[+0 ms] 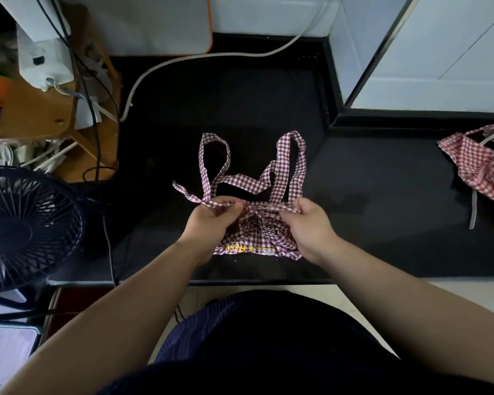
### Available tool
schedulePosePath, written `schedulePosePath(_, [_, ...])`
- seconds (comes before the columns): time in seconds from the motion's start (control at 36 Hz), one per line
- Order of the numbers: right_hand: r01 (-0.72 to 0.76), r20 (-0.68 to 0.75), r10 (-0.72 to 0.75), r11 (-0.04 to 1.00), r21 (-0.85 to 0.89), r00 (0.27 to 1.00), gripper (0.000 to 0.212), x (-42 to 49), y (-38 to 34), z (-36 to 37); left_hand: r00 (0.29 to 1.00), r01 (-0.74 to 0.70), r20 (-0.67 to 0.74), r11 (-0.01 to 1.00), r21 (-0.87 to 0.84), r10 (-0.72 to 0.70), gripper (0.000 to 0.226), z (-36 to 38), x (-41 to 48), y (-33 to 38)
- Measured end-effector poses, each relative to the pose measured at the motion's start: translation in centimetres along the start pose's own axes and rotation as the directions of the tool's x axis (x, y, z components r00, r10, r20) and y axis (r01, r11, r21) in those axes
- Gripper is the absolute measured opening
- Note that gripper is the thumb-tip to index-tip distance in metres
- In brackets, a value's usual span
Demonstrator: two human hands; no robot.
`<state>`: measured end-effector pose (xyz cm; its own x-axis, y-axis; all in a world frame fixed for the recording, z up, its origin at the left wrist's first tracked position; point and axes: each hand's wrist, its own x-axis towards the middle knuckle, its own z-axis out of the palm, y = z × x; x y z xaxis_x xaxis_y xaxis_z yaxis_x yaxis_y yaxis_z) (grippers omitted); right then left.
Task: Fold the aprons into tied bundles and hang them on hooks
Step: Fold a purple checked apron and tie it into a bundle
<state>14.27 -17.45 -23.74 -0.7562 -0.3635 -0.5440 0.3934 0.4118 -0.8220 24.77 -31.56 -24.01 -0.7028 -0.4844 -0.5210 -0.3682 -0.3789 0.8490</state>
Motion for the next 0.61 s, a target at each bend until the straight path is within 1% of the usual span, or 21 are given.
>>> schedulePosePath(0.06, [0.065,-0.011,-0.069,0.975,-0.213,0.998,0.027,-0.2,0.4,-0.6,0.997,-0.051,-0.054,0.998,0.030,0.053,0.016,0.3,-0.3,-0.3])
schedulePosePath(0.08, [0.067,-0.012,-0.073,0.966,-0.250,0.997,0.025,-0.2,0.6,-0.8,0.995,-0.069,-0.064,0.996,0.055,0.072,0.017,0.5,-0.4,-0.3])
schedulePosePath(0.14, [0.044,-0.005,-0.047,0.974,-0.220,0.999,0.027,-0.3,0.4,-0.9,0.993,-0.087,-0.068,0.991,0.100,0.094,0.018,0.7,-0.6,-0.3])
schedulePosePath(0.19, [-0.014,-0.017,0.013,0.997,-0.077,1.000,0.028,-0.4,-0.1,-0.7,0.992,-0.091,-0.069,0.983,0.161,0.103,0.018,0.6,-0.6,-0.3])
schedulePosePath(0.22, [-0.076,-0.056,0.079,0.996,0.051,0.995,0.029,-0.5,-0.6,-0.6,0.992,-0.091,-0.069,0.977,0.194,0.106,0.018,0.5,-0.6,-0.3])
schedulePosePath(0.28, [-0.203,-0.113,0.253,0.921,0.333,0.961,0.038,-0.5,-1.3,-0.5,0.992,-0.088,-0.066,0.964,0.250,0.107,0.017,0.4,-0.6,-0.3])
schedulePosePath(0.31, [-0.232,-0.111,0.305,0.874,0.428,0.946,0.043,-0.4,-1.5,-0.5,0.992,-0.085,-0.065,0.956,0.280,0.108,0.017,0.5,-0.7,-0.3])
schedulePosePath(0.33, [-0.243,-0.110,0.328,0.850,0.468,0.938,0.047,-0.3,-1.6,-0.6,0.992,-0.087,-0.065,0.948,0.307,0.112,0.016,0.5,-0.8,-0.4])
schedulePosePath(0.36, [-0.244,-0.108,0.329,0.850,0.466,0.938,0.049,-0.2,-1.5,-0.5,0.991,-0.090,-0.067,0.942,0.325,0.117,0.016,0.6,-0.8,-0.4])
schedulePosePath(0.42, [-0.234,-0.079,0.283,0.896,0.377,0.956,0.050,-0.4,-1.4,-0.3,0.990,-0.093,-0.068,0.937,0.337,0.123,0.015,0.7,-0.9,-0.3])
schedulePosePath(0.47, [-0.202,0.035,0.199,0.951,0.235,0.979,0.047,-0.6,-1.1,-0.4,0.990,-0.101,-0.061,0.932,0.348,0.130,0.015,0.7,-1.1,-0.1])
schedulePosePath(0.53, [-0.145,0.158,0.127,0.983,0.112,0.979,0.036,-0.9,-1.1,-0.5,0.989,-0.111,-0.050,0.930,0.351,0.137,0.014,0.7,-1.4,0.3])
schedulePosePath(0.56, [-0.112,0.198,0.097,0.992,0.066,0.975,0.026,-0.9,-1.0,-0.6,0.990,-0.109,-0.046,0.930,0.351,0.134,0.014,0.7,-1.4,0.3])
schedulePosePath(0.61, [-0.050,0.202,0.056,0.998,-0.034,0.978,0.015,-0.8,-0.8,-0.4,0.992,-0.104,-0.036,0.931,0.351,0.124,0.014,0.7,-1.4,0.3])
